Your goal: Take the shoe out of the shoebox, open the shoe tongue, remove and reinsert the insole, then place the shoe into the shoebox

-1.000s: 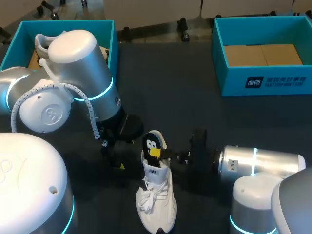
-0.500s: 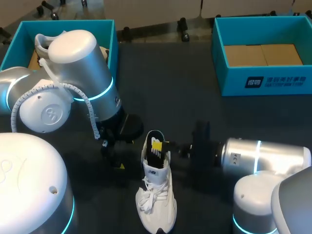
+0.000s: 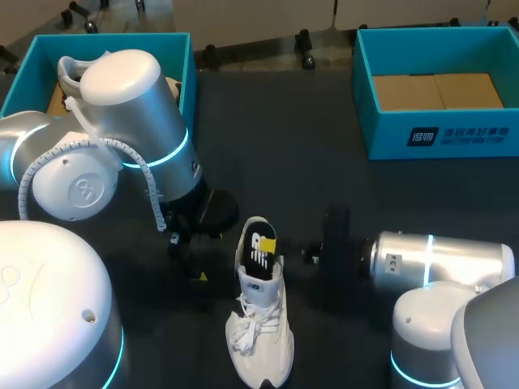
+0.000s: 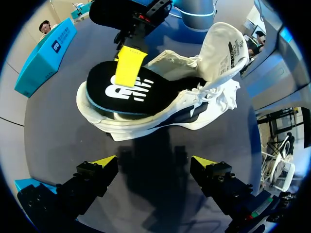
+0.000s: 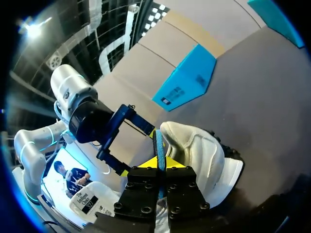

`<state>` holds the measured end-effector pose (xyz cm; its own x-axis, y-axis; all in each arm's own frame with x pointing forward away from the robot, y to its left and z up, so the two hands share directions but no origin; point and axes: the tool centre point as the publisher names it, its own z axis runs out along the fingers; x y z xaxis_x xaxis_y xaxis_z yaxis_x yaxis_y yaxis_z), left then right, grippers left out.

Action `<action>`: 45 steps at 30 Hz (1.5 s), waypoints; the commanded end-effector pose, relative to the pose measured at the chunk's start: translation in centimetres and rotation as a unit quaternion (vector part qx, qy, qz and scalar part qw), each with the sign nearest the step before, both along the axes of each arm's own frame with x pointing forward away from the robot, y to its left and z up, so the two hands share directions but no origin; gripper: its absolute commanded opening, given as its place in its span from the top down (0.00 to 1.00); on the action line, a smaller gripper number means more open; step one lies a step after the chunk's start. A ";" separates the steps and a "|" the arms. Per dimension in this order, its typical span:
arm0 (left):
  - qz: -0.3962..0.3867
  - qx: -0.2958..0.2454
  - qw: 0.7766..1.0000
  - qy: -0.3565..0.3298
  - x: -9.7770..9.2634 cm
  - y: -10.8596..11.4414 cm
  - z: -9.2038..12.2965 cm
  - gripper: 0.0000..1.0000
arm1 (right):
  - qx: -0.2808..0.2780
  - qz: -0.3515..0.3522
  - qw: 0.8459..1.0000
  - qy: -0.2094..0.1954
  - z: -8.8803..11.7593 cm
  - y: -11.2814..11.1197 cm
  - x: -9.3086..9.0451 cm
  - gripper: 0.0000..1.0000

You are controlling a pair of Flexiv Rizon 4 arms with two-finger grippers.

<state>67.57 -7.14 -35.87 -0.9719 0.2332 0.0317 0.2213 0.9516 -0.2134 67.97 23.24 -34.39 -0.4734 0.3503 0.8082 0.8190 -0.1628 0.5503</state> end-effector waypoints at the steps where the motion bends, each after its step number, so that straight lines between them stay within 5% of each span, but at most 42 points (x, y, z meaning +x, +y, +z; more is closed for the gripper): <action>1: 0.000 0.000 1.000 -0.001 0.0 0.0 0.0 0.00 | -0.002 -0.003 1.000 0.011 -0.5 0.7 -0.8 1.00; 9: 0.000 0.000 1.000 -0.001 0.0 0.0 0.0 0.00 | -0.007 -0.002 1.000 0.013 0.0 1.0 -1.1 1.00; 10: 0.000 0.000 1.000 -0.001 0.0 0.0 0.0 0.00 | -0.008 -0.002 1.000 0.010 0.1 1.0 -1.0 0.95; 11: 0.000 0.000 1.000 -0.001 0.0 0.0 0.0 0.00 | -0.011 -0.003 1.000 0.007 0.4 1.0 -0.9 0.69; 13: 0.000 0.000 1.000 -0.001 0.0 0.0 0.0 0.00 | -0.020 -0.002 1.000 -0.001 0.8 1.0 -0.7 0.50; 24: 0.000 0.000 1.000 -0.001 0.0 0.0 0.0 0.00 | -0.044 -0.002 0.999 -0.020 2.6 0.1 0.3 0.59; 27: 0.000 0.000 1.000 -0.001 0.0 0.0 0.0 0.00 | -0.041 -0.002 0.999 -0.018 2.2 -0.2 0.7 0.73; 29: 0.000 0.000 1.000 -0.001 0.0 0.0 0.0 0.00 | -0.038 -0.001 0.999 -0.013 1.9 -0.2 0.9 1.00; 45: 0.000 0.000 1.000 -0.001 0.0 0.0 0.0 0.00 | -0.029 0.002 0.999 0.023 0.2 0.8 -0.9 1.00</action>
<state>67.57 -7.14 -35.87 -0.9719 0.2332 0.0317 0.2213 0.9516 -0.2134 67.40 23.56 -34.22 -0.4430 0.3850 0.8096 0.8429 -0.1287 0.5224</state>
